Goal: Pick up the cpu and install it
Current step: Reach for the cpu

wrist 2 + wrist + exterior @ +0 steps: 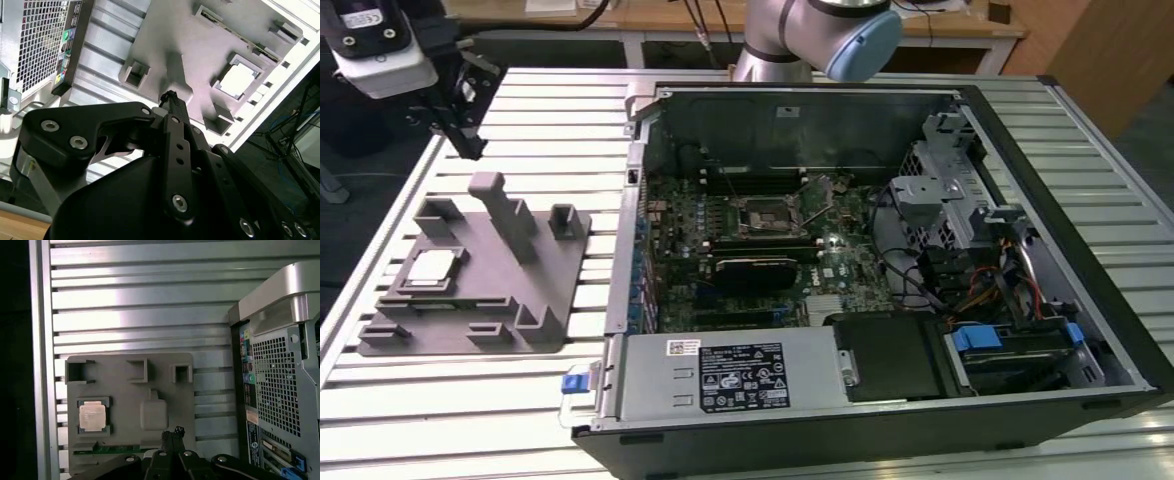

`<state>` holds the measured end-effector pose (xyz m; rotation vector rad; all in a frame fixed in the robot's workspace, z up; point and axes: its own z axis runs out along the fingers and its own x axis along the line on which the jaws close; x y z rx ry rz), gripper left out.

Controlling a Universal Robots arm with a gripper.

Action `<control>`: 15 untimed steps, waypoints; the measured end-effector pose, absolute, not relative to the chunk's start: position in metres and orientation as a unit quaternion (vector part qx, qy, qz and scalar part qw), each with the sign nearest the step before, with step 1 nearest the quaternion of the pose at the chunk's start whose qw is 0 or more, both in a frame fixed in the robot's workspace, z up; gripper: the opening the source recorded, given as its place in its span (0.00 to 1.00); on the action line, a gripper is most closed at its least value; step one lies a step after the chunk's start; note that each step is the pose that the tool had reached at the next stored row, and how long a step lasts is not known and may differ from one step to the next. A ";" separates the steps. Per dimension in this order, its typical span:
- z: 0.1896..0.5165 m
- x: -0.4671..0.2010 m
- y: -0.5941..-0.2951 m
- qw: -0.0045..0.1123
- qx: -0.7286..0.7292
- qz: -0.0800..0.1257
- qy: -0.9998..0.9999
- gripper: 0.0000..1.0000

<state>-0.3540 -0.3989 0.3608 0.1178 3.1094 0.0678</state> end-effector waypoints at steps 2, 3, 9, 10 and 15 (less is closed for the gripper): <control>0.360 -0.356 -0.399 0.015 0.038 0.022 0.999 0.11; 0.359 -0.357 -0.399 0.015 0.038 0.022 0.999 0.11; 0.354 -0.364 -0.399 0.015 0.038 0.022 0.999 0.11; 0.353 -0.366 -0.399 0.015 0.038 0.022 0.999 0.11; 0.347 -0.375 -0.399 0.015 0.038 0.022 0.999 0.11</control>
